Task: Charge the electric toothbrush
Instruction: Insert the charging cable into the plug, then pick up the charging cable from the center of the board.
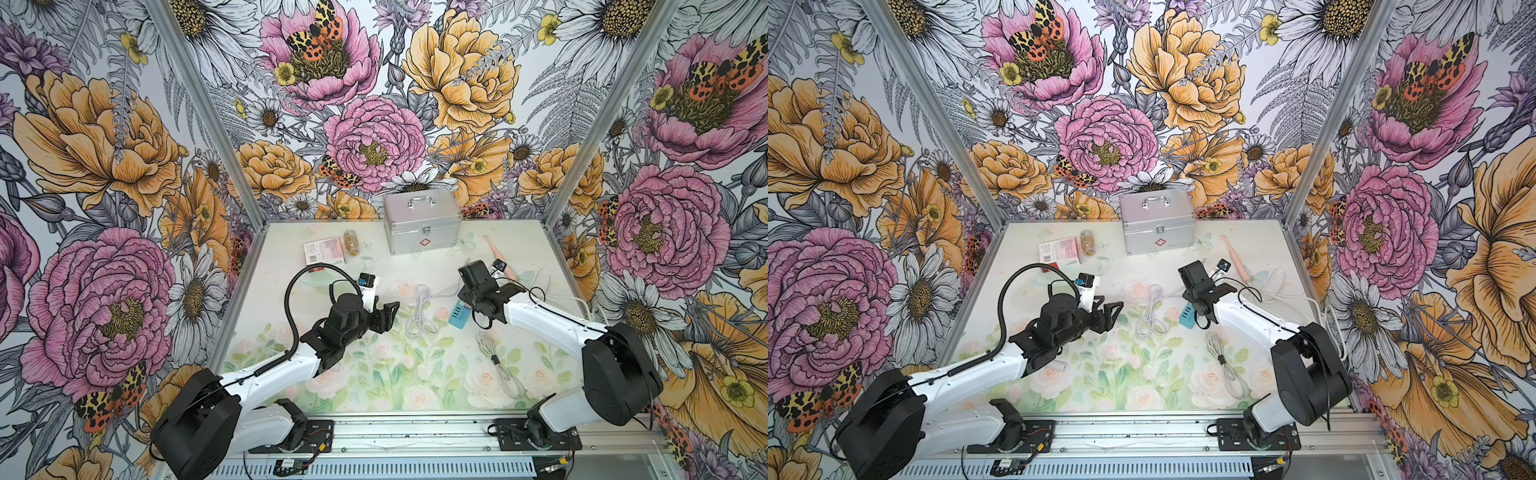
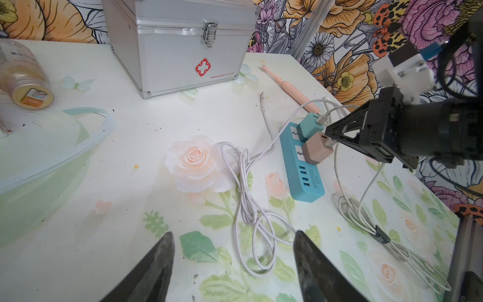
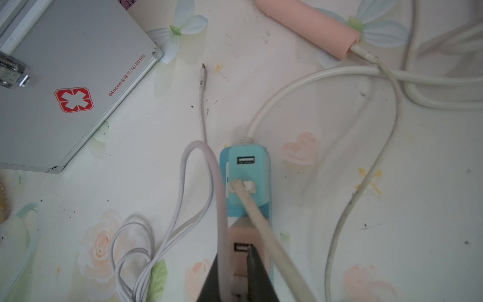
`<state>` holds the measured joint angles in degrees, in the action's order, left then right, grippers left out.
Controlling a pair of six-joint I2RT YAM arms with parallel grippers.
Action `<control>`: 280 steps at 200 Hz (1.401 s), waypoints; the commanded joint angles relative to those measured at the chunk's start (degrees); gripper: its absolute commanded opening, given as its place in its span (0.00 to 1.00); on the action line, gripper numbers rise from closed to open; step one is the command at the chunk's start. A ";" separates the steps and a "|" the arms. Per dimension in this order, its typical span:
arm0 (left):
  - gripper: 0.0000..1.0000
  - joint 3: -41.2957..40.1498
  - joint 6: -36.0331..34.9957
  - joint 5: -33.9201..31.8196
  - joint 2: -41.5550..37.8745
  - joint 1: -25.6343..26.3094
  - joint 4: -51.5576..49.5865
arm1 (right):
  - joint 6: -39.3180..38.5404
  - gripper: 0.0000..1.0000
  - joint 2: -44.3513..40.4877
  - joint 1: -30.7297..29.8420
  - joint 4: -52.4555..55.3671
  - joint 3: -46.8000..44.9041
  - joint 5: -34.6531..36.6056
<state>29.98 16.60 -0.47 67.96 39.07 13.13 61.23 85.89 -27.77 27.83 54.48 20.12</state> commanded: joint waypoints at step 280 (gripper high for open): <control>0.73 10.42 8.10 -6.65 2.16 -2.78 -15.64 | -28.74 0.59 23.73 -9.59 13.30 25.75 -29.77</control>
<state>37.95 23.94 -4.84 68.84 35.88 -1.96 34.04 107.96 -37.80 41.32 75.55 -10.26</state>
